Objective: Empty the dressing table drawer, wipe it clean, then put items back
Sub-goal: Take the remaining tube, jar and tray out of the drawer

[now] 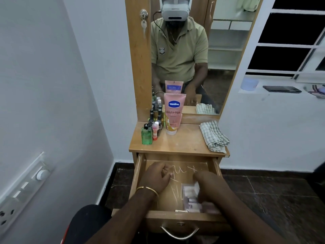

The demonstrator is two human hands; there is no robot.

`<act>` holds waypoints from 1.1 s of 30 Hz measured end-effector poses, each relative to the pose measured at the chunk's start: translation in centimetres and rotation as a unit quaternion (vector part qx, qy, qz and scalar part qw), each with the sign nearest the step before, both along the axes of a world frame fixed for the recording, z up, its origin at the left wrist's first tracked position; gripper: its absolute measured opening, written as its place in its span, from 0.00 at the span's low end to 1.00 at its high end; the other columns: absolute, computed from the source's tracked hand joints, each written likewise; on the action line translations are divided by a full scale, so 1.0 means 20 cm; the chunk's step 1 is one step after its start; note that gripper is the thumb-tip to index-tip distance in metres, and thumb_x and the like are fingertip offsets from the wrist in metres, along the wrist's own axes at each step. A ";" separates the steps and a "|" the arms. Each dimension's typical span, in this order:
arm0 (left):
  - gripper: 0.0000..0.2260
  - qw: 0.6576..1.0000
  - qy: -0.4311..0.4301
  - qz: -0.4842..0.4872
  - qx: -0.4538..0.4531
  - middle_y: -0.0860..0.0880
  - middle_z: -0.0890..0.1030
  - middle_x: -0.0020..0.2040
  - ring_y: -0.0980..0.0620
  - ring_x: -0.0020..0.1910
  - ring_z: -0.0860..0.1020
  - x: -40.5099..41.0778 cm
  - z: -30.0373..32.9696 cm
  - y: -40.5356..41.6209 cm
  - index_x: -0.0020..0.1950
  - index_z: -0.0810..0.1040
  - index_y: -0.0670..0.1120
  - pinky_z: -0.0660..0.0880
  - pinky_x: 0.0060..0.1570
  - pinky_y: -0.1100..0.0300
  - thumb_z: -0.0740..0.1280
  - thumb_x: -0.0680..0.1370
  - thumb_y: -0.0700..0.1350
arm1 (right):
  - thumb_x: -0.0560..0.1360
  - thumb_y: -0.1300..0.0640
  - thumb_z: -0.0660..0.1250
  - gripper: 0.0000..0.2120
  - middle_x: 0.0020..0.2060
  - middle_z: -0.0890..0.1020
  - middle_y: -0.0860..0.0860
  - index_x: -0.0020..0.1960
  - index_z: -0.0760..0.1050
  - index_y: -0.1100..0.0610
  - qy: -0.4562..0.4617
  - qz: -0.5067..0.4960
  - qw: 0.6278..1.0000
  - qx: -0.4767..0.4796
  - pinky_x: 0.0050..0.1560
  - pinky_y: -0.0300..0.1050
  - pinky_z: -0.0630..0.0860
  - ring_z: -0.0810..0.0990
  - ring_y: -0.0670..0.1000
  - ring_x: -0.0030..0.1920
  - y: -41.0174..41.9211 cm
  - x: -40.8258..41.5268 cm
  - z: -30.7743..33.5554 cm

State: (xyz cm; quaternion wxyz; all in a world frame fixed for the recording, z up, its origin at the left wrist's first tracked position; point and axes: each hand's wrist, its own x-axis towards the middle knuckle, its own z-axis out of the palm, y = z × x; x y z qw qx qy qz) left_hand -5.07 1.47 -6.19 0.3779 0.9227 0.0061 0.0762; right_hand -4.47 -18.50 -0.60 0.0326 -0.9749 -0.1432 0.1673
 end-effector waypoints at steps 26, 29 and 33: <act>0.07 1.000 0.007 0.014 0.002 0.53 0.79 0.52 0.55 0.49 0.77 -0.02 0.01 0.00 0.50 0.77 0.52 0.75 0.52 0.57 0.70 0.74 0.50 | 0.68 0.47 0.76 0.29 0.62 0.76 0.48 0.66 0.73 0.50 -0.157 0.009 0.949 0.271 0.58 0.47 0.74 0.74 0.50 0.61 0.34 0.42 0.19; 0.11 0.999 0.024 -0.029 0.000 0.52 0.79 0.54 0.53 0.51 0.78 0.00 0.04 -0.01 0.54 0.78 0.50 0.75 0.51 0.60 0.73 0.73 0.50 | 0.70 0.45 0.75 0.14 0.48 0.78 0.45 0.51 0.77 0.49 -0.222 -0.029 0.928 0.298 0.44 0.43 0.73 0.77 0.46 0.47 0.24 0.37 0.17; 0.21 0.981 0.127 -0.145 0.036 0.48 0.79 0.61 0.51 0.55 0.79 0.03 0.07 -0.08 0.66 0.76 0.48 0.70 0.51 0.68 0.73 0.74 0.48 | 0.70 0.48 0.75 0.09 0.33 0.79 0.44 0.38 0.77 0.50 -0.187 -0.027 0.939 0.288 0.36 0.43 0.76 0.77 0.42 0.35 0.09 0.28 0.10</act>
